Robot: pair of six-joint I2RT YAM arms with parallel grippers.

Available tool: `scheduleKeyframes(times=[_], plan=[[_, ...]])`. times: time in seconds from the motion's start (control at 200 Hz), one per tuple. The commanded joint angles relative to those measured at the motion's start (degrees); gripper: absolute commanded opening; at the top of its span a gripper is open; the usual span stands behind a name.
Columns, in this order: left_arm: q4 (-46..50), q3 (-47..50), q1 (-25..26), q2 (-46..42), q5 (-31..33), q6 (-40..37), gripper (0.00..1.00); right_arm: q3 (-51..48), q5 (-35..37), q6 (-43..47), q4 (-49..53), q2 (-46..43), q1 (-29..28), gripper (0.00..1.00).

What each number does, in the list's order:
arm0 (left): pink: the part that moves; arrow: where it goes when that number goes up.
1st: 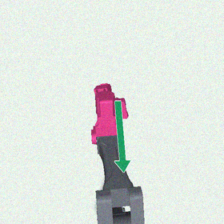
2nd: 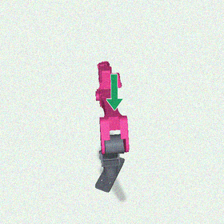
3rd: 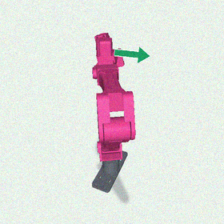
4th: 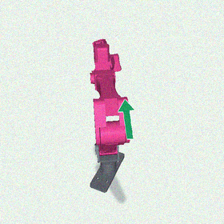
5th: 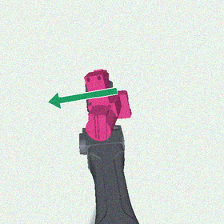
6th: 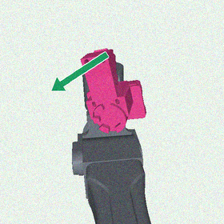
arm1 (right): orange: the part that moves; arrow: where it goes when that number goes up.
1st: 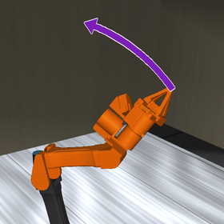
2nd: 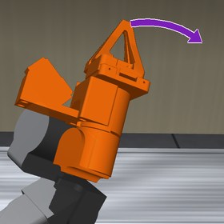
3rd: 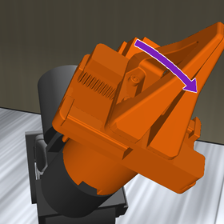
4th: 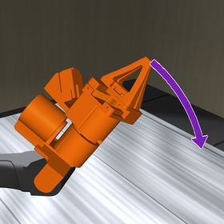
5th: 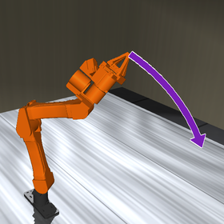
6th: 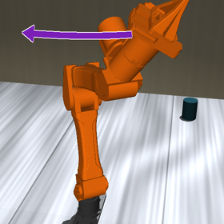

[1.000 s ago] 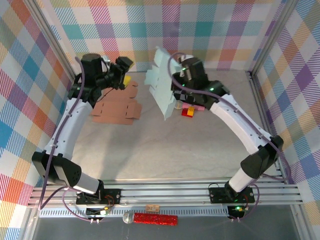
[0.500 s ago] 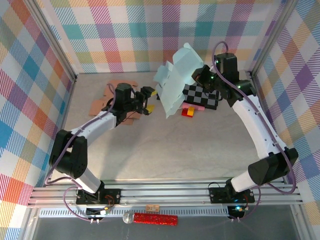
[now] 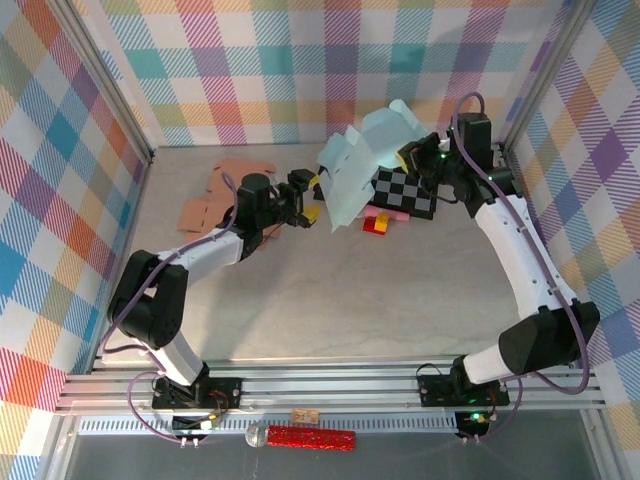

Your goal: Fold the paper box

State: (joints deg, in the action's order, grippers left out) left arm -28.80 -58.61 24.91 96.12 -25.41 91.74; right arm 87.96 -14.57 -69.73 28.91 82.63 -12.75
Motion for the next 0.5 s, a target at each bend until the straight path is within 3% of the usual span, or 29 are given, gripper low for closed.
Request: scheduleKeyframes(times=[0.0,0.09,0.245,0.495], plan=[[-7.5,1.3,0.6,2.2,0.0,2.4,0.8,-1.0,-2.4,-6.4,-3.7,-1.5,0.8,0.0],[-11.7,1.4,1.3,3.9,0.0,3.8,0.78,-1.2,-2.6,-8.1,-4.0,-1.7,1.1,0.0],[-10.6,1.1,1.7,3.9,0.9,2.8,0.75,-1.8,-4.1,-10.5,-4.4,-1.5,2.1,0.0],[-15.2,-0.9,3.4,6.1,1.7,4.0,0.59,-5.6,-5.5,-14.5,-6.7,-2.6,2.4,0.0]])
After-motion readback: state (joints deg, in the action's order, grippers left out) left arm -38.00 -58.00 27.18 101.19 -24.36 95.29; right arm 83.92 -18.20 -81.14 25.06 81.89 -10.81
